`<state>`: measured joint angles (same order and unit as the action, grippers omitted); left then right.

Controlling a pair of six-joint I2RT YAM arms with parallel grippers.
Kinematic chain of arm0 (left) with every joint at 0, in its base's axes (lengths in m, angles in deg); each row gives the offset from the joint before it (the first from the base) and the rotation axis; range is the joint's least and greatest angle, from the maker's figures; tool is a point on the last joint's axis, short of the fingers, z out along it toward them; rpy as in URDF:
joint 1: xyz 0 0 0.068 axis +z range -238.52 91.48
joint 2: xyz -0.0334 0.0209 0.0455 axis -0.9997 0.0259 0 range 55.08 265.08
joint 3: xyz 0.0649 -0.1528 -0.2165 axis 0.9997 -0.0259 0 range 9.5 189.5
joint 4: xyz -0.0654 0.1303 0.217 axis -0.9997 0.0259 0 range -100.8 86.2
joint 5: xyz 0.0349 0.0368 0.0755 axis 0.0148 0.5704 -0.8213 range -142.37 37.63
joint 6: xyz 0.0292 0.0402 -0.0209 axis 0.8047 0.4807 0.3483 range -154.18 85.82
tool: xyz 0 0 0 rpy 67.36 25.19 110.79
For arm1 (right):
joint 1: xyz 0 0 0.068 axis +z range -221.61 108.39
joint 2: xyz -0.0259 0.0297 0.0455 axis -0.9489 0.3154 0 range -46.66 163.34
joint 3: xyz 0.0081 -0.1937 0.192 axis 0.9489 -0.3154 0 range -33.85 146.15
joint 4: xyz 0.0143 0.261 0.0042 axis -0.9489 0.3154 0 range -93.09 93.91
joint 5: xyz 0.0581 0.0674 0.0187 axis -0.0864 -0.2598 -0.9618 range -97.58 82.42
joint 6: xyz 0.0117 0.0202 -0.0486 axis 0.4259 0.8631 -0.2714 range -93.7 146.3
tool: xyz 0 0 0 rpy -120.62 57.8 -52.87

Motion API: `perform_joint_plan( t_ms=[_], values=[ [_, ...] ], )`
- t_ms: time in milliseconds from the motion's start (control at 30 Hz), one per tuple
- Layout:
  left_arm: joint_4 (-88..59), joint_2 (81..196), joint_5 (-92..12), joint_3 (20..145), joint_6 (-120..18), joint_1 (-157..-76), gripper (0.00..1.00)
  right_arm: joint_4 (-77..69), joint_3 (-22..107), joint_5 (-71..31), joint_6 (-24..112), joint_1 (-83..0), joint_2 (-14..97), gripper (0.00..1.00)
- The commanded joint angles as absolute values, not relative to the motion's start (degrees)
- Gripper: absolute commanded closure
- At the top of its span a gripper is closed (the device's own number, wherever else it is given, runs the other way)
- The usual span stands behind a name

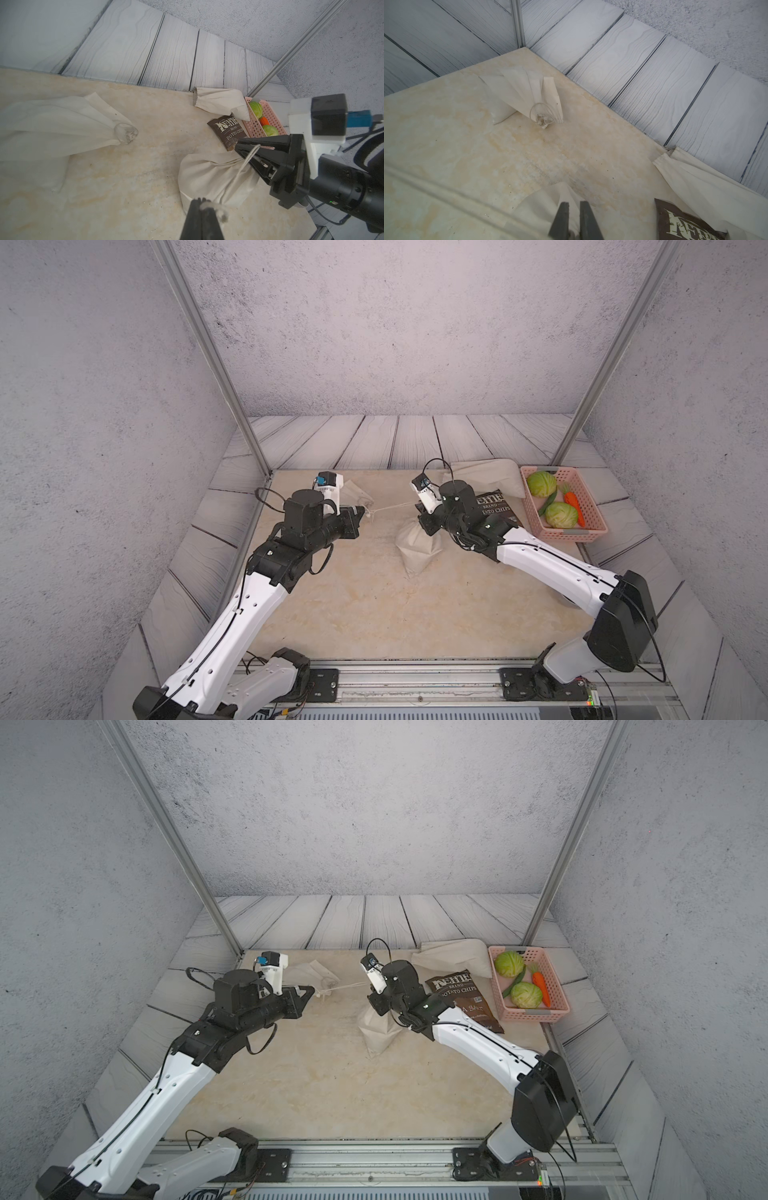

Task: Close the soil bag
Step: Frap the soil bag at the center of the board.

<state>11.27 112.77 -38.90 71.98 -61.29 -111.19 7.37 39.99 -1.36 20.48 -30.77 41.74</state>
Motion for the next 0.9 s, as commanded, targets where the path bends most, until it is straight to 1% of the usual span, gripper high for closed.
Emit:
perform_joint_plan(
  t_ms=[0, 67, 167, 267, 333, 400, 533, 633, 700, 733, 800, 867],
  values=[
    [15.0, 106.0, -56.9, 77.0, -60.7, -101.1, 1.00, 22.1, 40.3, 26.3, 21.1, -41.2, 44.0, 0.85],
    [17.0, 106.2, -55.0, 80.9, -59.9, -98.7, 1.00, 24.5, 43.7, 28.8, 18.7, -41.2, 44.1, 0.86],
    [18.1, 106.1, -55.2, 86.3, -57.9, -97.5, 1.00, 25.5, 48.5, 31.5, 14.2, -41.2, 42.8, 0.85],
    [18.8, 106.3, -54.9, 89.9, -56.8, -97.2, 1.00, 25.3, 51.7, 30.9, 9.2, -41.3, 41.6, 0.82],
    [17.9, 106.4, -52.3, 89.4, -57.0, -97.2, 1.00, 25.1, 51.9, 26.6, 7.2, -41.2, 41.1, 0.81],
    [16.1, 106.8, -47.0, 87.4, -56.5, -97.4, 1.00, 24.6, 50.5, 21.1, 6.9, -41.3, 41.2, 0.80],
    [11.3, 106.9, -34.2, 80.4, -55.1, -97.7, 1.00, 26.2, 48.1, 9.4, 11.6, -40.7, 43.7, 0.81],
    [9.7, 106.5, -28.4, 77.7, -54.4, -98.9, 1.00, 26.5, 47.3, 1.2, 15.0, -39.6, 45.6, 0.80],
    [10.2, 106.7, -26.4, 77.3, -53.9, -99.5, 1.00, 25.0, 46.9, -2.5, 16.0, -37.9, 46.2, 0.76],
    [10.3, 107.0, -26.0, 77.4, -54.0, -99.7, 1.00, 24.5, 47.1, -4.0, 16.2, -37.1, 46.2, 0.73],
    [10.7, 107.9, -24.4, 78.4, -54.7, -99.9, 1.00, 24.5, 49.1, -6.3, 17.5, -35.6, 46.3, 0.64],
    [11.1, 109.0, -22.8, 80.3, -55.3, -100.2, 1.00, 26.7, 52.3, -6.4, 18.7, -34.6, 46.1, 0.55]
  ],
)
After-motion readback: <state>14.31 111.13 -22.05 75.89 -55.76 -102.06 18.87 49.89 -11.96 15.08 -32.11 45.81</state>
